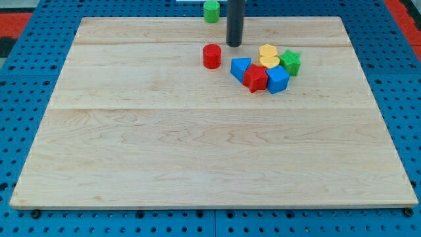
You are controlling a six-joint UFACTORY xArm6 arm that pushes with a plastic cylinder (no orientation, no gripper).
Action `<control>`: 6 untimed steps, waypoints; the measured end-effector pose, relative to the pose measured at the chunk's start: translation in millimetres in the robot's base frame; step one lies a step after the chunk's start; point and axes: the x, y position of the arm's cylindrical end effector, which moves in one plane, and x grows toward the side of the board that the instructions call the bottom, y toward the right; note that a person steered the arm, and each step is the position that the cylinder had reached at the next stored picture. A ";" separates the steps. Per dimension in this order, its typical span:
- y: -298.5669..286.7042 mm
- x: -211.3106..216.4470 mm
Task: Push the red circle into the group of the blocks
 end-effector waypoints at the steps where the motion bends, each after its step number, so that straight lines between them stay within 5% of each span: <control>1: 10.0 0.6; 2: -103.3 -0.1; 3: -155.3 14.2; 6: -65.0 36.2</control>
